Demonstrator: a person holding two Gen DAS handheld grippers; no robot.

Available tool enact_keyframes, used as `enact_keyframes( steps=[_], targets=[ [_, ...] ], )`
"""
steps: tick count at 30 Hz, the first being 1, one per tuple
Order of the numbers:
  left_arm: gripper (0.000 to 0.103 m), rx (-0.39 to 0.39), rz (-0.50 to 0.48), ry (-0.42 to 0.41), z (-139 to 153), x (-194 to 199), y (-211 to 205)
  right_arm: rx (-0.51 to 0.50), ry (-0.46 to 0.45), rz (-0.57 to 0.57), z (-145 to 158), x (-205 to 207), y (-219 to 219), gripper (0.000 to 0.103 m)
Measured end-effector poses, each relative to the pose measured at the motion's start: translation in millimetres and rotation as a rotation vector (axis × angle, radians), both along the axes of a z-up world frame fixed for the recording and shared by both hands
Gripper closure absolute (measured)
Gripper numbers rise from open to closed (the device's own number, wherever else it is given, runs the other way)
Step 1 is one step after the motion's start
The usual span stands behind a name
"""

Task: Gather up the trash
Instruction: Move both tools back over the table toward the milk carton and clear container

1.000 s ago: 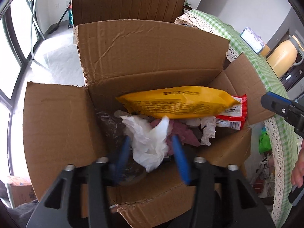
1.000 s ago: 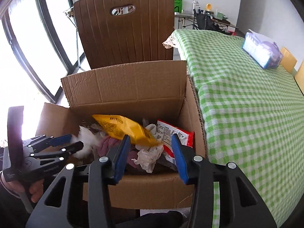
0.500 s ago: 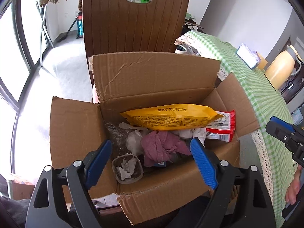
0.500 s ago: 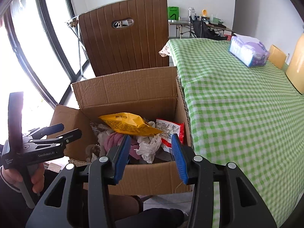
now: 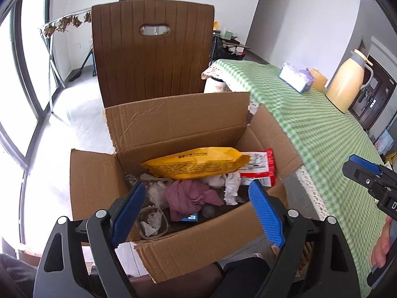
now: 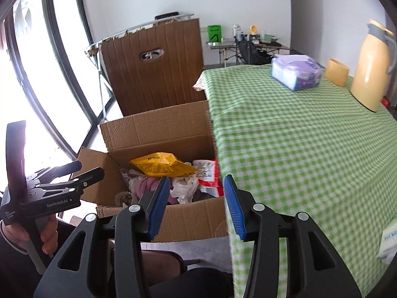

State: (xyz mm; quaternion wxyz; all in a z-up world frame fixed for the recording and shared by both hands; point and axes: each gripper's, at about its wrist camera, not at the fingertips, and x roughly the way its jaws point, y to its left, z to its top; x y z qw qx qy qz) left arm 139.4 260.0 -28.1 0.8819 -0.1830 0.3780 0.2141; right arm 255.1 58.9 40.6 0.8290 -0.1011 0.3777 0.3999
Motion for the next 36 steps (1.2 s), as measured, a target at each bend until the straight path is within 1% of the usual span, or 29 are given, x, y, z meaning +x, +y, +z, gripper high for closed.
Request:
enact_keyframes(
  steps=[1,3,5,7,8,11,13,14,16,17,18,19,20,21,23,25,26,27,29,31,32,33,34,35,36],
  targets=[
    [0.021,0.009,-0.005,-0.009,3,0,-4,0.006,-0.004,-0.014,2,-1,-8,0.058],
    [0.02,0.024,-0.02,-0.023,8,1,-14,0.013,-0.014,-0.039,4,-1,-22,0.054],
    [0.018,0.033,-0.049,-0.033,12,4,-24,0.02,-0.026,-0.074,6,-2,-39,0.053],
    [0.017,0.043,-0.087,-0.04,15,12,-40,0.034,-0.035,-0.116,9,-3,-60,0.053],
    [0.017,0.043,-0.102,-0.04,16,15,-45,0.041,-0.042,-0.141,10,-4,-74,0.053],
    [0.017,0.044,-0.167,-0.041,18,31,-71,0.059,-0.065,-0.232,16,-7,-116,0.049],
    [0.017,0.047,-0.226,-0.039,19,44,-95,0.068,-0.081,-0.291,20,-10,-146,0.048],
    [0.016,0.049,-0.247,-0.037,19,48,-104,0.076,-0.091,-0.339,22,-12,-167,0.048],
    [0.016,0.055,-0.309,-0.033,19,61,-131,0.094,-0.102,-0.41,25,-15,-201,0.046],
    [0.016,0.058,-0.342,-0.033,19,67,-145,0.102,-0.115,-0.462,28,-17,-224,0.044],
    [0.015,0.065,-0.386,-0.03,19,75,-163,0.1,-0.127,-0.502,30,-20,-240,0.043],
    [0.013,0.07,-0.411,-0.029,19,79,-174,0.098,-0.145,-0.56,32,-23,-264,0.043],
    [0.012,0.077,-0.443,-0.028,20,85,-188,0.1,-0.152,-0.594,34,-24,-281,0.041],
    [0.011,0.088,-0.49,-0.031,21,94,-209,0.107,-0.157,-0.641,35,-26,-303,0.041],
    [0.011,0.098,-0.553,-0.036,23,105,-236,0.12,-0.159,-0.719,35,-28,-341,0.041],
    [0.008,0.11,-0.657,-0.052,29,120,-278,0.13,-0.158,-0.806,32,-29,-381,0.038],
    [0.008,0.117,-0.692,-0.063,31,124,-292,0.135,-0.154,-0.837,30,-30,-394,0.038],
    [0.008,0.127,-0.752,-0.091,34,132,-317,0.146,-0.151,-0.873,27,-29,-409,0.038],
    [0.008,0.143,-0.812,-0.114,36,145,-352,0.181,-0.145,-0.949,17,-29,-440,0.038],
    [0.008,0.147,-0.889,-0.109,34,160,-383,0.207,-0.133,-0.998,6,-29,-462,0.038],
    [0.008,0.166,-0.925,-0.099,32,169,-400,0.226,-0.126,-1.03,-3,-30,-472,0.038],
    [0.008,0.192,-0.939,-0.091,30,177,-411,0.223,-0.111,-1.059,-8,-29,-478,0.038],
    [0.008,0.232,-0.949,-0.083,29,187,-424,0.196,-0.077,-1.099,-12,-25,-481,0.038],
    [0.008,0.272,-0.956,-0.085,27,196,-436,0.206,-0.061,-1.125,-14,-25,-485,0.038],
    [0.008,0.293,-0.964,-0.091,24,203,-443,0.241,-0.054,-1.124,-14,-27,-487,0.038]
  ],
)
